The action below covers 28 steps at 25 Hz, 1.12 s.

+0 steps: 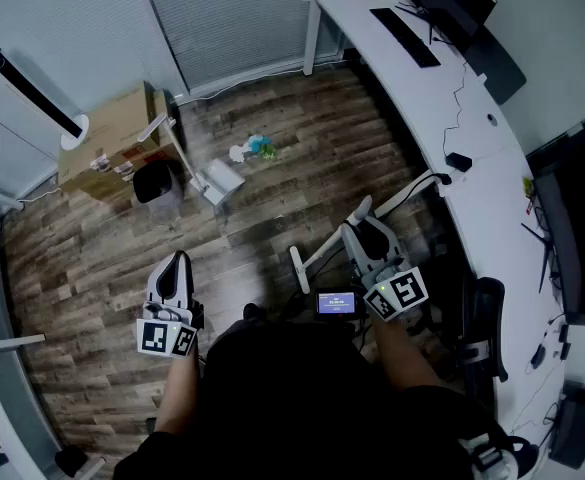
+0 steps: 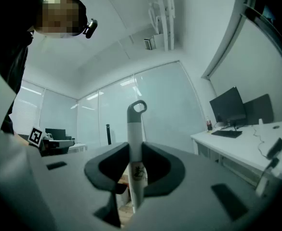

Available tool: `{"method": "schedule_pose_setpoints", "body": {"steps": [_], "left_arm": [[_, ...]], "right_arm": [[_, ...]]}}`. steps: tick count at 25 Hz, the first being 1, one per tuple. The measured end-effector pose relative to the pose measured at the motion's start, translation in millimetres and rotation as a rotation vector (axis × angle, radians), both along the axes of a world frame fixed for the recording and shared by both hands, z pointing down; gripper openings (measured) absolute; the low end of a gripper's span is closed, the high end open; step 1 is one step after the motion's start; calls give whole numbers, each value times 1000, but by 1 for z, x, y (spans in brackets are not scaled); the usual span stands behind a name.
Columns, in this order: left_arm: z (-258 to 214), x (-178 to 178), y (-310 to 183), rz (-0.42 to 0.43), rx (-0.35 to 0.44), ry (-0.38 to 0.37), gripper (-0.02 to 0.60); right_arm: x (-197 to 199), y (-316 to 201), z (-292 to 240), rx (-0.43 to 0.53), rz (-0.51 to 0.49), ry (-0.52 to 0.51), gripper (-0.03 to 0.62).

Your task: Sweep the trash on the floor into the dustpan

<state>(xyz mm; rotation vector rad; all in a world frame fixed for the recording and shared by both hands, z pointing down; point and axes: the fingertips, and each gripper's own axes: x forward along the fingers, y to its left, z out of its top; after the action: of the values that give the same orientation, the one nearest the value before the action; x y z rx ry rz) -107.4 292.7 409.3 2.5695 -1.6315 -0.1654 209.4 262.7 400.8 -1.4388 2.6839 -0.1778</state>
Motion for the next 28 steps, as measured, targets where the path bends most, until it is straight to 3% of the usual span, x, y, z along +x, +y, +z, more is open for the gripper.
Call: {"method": "schedule_pose_setpoints", "body": {"steps": [16, 28], "left_arm": [[-2, 42, 10, 188, -24, -14, -6], [0, 56, 9, 174, -55, -24, -6]], "right_arm": [[22, 25, -1, 4, 50, 43, 89], [44, 24, -8, 3, 65, 1, 89]]}}
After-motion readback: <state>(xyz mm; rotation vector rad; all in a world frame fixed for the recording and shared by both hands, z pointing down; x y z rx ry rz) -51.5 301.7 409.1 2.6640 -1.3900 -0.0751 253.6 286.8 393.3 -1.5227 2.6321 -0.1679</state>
